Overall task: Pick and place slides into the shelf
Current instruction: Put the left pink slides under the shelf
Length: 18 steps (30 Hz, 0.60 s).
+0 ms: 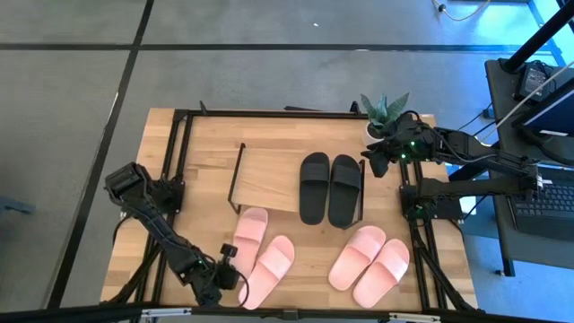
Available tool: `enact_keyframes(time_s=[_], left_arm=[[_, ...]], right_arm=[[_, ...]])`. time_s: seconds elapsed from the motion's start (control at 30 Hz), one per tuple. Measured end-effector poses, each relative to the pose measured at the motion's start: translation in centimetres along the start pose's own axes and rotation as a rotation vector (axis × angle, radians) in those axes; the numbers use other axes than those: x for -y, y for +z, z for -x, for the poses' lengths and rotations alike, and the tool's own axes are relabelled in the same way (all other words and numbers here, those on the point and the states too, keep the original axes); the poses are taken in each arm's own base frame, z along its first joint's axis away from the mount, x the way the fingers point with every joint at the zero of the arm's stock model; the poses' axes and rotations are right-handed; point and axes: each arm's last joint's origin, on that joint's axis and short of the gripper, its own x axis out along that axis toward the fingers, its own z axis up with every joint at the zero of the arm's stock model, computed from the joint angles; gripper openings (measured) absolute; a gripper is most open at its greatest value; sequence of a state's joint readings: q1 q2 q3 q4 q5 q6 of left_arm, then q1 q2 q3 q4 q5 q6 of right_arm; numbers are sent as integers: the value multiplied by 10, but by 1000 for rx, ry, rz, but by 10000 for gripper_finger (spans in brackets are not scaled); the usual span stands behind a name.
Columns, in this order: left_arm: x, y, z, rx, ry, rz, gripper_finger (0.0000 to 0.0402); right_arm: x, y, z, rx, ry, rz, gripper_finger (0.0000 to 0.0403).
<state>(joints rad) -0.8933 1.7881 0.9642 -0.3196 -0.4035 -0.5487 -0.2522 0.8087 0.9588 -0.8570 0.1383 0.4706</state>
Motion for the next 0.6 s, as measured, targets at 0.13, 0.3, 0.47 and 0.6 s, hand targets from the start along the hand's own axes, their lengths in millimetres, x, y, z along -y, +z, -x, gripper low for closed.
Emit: enact_keyframes(time_s=[0.13,0.3,0.47,0.6], left_arm=[[-9,1,-3,-2,82,2,5],[-23,7,-6,-5,118,36,3],[-35,12,-11,-16,151,40,2],[-51,15,-15,-44,193,61,1]], right_arm=[[0,0,0,0,0,0,159],[0,0,0,0,0,2,159],[0,0,0,-1,0,8,159],[0,0,0,-2,-1,9,159]])
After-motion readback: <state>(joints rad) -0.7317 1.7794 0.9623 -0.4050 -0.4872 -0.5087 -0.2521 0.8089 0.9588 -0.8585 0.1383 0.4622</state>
